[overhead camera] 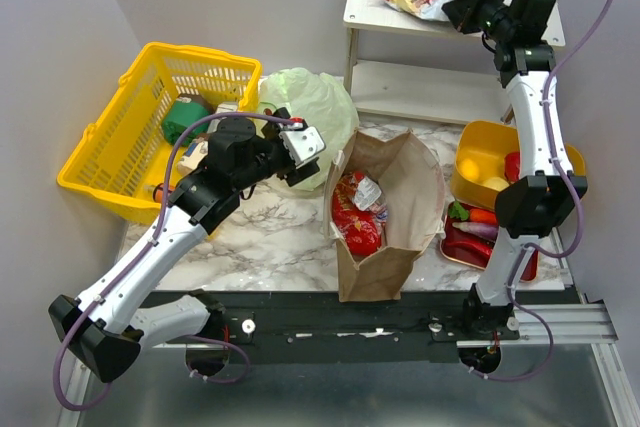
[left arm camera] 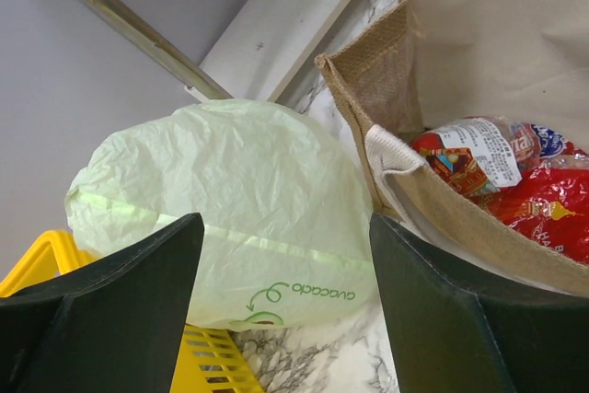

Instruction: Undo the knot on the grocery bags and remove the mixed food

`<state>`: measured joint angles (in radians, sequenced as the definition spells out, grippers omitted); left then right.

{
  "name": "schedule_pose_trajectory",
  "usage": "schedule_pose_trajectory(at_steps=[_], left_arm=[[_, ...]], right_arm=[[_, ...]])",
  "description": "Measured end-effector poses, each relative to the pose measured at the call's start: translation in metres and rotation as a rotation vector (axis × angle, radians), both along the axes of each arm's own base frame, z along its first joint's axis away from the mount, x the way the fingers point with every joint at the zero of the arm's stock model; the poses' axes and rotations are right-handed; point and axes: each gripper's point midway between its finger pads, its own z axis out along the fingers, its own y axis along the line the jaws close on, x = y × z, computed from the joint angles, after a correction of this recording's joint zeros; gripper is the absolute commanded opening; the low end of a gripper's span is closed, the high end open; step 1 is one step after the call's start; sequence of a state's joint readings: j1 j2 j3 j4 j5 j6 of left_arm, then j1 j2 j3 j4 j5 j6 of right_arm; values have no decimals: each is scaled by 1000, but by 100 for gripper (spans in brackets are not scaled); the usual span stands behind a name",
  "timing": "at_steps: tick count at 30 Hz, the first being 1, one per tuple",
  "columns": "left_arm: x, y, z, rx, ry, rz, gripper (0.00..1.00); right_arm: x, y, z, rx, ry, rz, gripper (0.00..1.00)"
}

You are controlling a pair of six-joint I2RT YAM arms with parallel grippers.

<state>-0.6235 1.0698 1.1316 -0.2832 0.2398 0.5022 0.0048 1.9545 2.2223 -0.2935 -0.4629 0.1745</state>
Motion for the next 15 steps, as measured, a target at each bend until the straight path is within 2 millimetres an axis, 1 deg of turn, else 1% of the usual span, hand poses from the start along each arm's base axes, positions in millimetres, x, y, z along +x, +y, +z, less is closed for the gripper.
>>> schedule_pose_trajectory(at_steps=[1,2,5,8,11,15], left_arm=[[-1,-1,0,-3,3,-5,84],[-2,-2,0,-6,6,-9,84],[-4,-4,0,-16,16,-24,84],[-5,-5,0,-19,20,-33,84],[-6,-6,-1,-20,23,-38,84],[-7,-6,-9,-12,39,-43,84]], right_arm=[[1,-2,0,-9,-4,-12,26],[2,-4,0,-19,-9,-24,32],[8,-16,-1,-61,-26,-89,40],[14,-31,-1,-104,-39,-180,42],[18,-52,-1,-128,-42,-255,44],[20,-91,1,-163,-50,-356,46]])
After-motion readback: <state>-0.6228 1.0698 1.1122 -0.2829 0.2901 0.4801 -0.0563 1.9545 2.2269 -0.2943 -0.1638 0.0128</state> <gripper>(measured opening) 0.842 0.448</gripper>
